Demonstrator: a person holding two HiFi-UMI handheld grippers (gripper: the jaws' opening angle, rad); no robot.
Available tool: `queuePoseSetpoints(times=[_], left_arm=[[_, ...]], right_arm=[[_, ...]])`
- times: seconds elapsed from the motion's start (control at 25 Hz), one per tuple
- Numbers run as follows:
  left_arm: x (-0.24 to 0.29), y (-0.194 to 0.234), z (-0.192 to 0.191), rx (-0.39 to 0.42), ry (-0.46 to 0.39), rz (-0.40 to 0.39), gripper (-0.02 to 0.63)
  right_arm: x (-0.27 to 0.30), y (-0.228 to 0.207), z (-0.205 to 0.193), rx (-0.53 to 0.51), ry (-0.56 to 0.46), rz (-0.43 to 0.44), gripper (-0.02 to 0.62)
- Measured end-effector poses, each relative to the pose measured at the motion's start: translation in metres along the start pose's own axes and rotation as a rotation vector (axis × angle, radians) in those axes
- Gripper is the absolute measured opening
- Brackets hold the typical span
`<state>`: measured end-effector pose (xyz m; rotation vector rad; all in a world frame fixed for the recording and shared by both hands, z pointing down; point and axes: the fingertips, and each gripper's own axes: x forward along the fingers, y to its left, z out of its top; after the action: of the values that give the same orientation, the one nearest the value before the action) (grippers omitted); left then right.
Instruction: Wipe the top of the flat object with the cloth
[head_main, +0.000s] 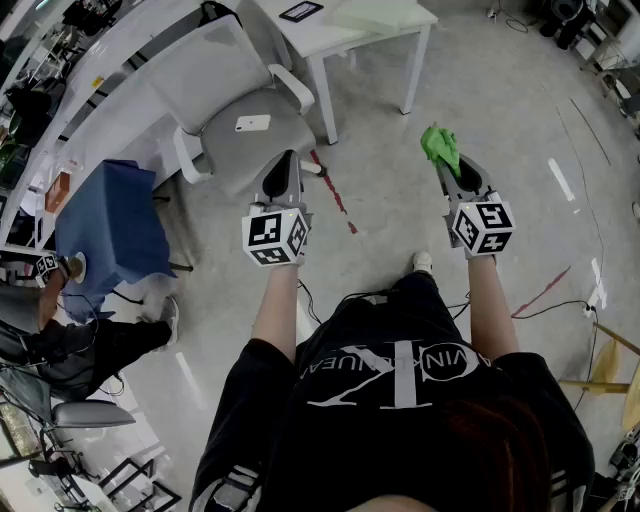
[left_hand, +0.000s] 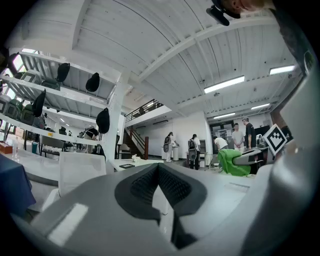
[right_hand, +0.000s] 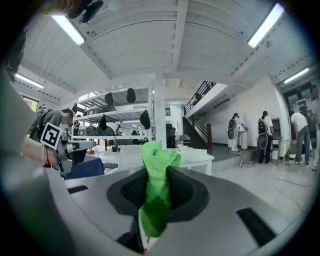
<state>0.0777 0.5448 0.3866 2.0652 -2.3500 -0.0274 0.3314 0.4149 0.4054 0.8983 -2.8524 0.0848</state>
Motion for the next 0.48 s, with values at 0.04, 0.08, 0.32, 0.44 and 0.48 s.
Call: queuePoseSetpoints(times=[0.04, 0.08, 0.32, 0.44, 0.48], left_arm=[[0.0, 0.001, 0.0, 0.0, 0.0, 0.001, 0.011], [0.0, 0.001, 0.0, 0.0, 0.0, 0.001, 0.011], [0.004, 0.008, -0.005, -0.009, 0.014, 0.007, 0.011], [0.005, 0.011, -0.008, -0.015, 0.019, 0.01, 0.011], [0.005, 0.013, -0.01, -0.019, 0.02, 0.012, 0.011]], right_arm=[[0.001, 0.0, 0.001, 0.0, -0.001, 0.0, 0.081], [0.002, 0.001, 0.001, 0.001, -0.002, 0.0, 0.081], [0.009, 0.001, 0.002, 0.0, 0.004, 0.002, 0.081], [0.012, 0.0, 0.002, 0.0, 0.008, -0.001, 0.081], [0.013, 0.001, 0.002, -0.001, 0.009, -0.002, 0.081]])
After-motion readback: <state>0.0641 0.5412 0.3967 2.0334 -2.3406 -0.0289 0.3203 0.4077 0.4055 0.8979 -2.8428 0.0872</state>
